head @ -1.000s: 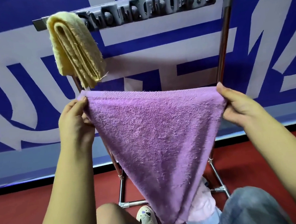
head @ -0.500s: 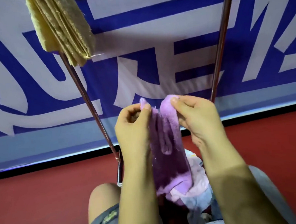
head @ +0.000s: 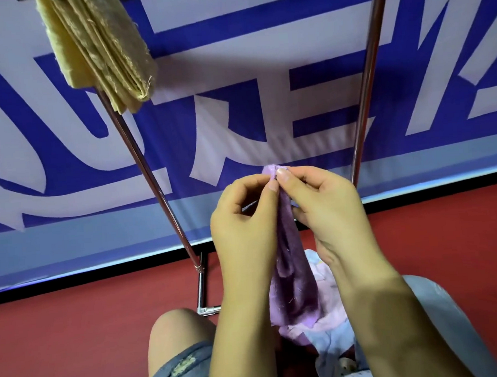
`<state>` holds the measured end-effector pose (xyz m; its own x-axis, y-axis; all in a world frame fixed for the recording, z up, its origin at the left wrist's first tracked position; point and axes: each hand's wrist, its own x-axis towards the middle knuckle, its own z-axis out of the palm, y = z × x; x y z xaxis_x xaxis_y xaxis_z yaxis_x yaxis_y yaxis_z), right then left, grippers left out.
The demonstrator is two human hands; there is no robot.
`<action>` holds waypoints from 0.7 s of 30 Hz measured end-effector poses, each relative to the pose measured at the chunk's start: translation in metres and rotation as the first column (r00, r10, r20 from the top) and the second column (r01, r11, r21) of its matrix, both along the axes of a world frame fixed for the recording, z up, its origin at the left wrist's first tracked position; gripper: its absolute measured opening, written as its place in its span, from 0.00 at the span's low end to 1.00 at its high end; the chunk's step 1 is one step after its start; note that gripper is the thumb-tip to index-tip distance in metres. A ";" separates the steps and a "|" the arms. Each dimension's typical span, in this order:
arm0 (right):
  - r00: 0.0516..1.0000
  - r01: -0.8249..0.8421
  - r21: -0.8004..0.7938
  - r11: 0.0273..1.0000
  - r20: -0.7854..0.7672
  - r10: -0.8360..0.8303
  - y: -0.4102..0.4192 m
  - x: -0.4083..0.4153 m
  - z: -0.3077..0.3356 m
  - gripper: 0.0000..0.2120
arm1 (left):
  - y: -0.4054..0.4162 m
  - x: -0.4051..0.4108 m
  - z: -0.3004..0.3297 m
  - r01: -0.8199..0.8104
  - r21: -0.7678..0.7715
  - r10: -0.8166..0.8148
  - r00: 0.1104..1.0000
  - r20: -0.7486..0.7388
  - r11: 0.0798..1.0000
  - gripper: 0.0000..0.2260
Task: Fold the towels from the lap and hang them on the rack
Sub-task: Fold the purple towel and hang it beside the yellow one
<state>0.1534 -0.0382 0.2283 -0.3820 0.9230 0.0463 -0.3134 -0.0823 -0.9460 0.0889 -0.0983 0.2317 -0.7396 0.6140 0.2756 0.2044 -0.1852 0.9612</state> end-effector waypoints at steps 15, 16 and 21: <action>0.990 -0.132 0.155 0.979 0.063 0.124 0.010 0.020 0.004 0.08 | -0.013 -0.018 0.004 0.223 -0.127 -0.246 0.944 -0.218 0.967 0.09; 0.989 -0.132 0.174 0.976 0.089 0.118 0.011 0.022 0.004 0.08 | -0.016 -0.020 0.005 0.286 -0.121 -0.303 0.939 -0.161 0.951 0.10; 0.986 -0.134 0.201 0.970 0.123 0.110 0.015 0.025 0.000 0.09 | -0.017 -0.031 -0.001 0.238 -0.076 -0.246 0.963 -0.111 0.968 0.07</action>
